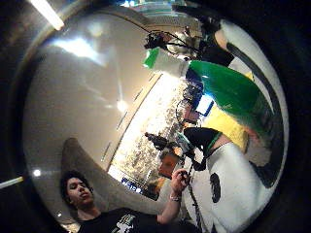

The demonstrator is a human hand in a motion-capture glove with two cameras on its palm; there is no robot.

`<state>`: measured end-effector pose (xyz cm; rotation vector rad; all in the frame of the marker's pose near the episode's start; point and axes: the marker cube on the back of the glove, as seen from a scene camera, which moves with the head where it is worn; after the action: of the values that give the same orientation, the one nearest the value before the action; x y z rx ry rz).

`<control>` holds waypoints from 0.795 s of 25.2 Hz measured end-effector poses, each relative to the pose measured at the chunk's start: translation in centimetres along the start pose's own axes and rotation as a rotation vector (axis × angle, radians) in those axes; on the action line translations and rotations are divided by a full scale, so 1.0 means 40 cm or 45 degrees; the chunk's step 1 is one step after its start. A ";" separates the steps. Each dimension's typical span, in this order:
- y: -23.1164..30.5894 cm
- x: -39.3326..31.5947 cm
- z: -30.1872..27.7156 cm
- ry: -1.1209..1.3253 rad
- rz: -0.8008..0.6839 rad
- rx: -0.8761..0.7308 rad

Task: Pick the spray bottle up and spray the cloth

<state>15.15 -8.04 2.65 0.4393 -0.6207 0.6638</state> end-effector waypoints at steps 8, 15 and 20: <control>-0.040 0.004 0.038 0.013 0.061 -0.064; -0.098 0.017 0.085 -0.013 0.108 -0.103; -0.131 0.014 0.113 -0.043 0.127 -0.111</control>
<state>17.32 -14.05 5.40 0.3408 -0.7047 0.7225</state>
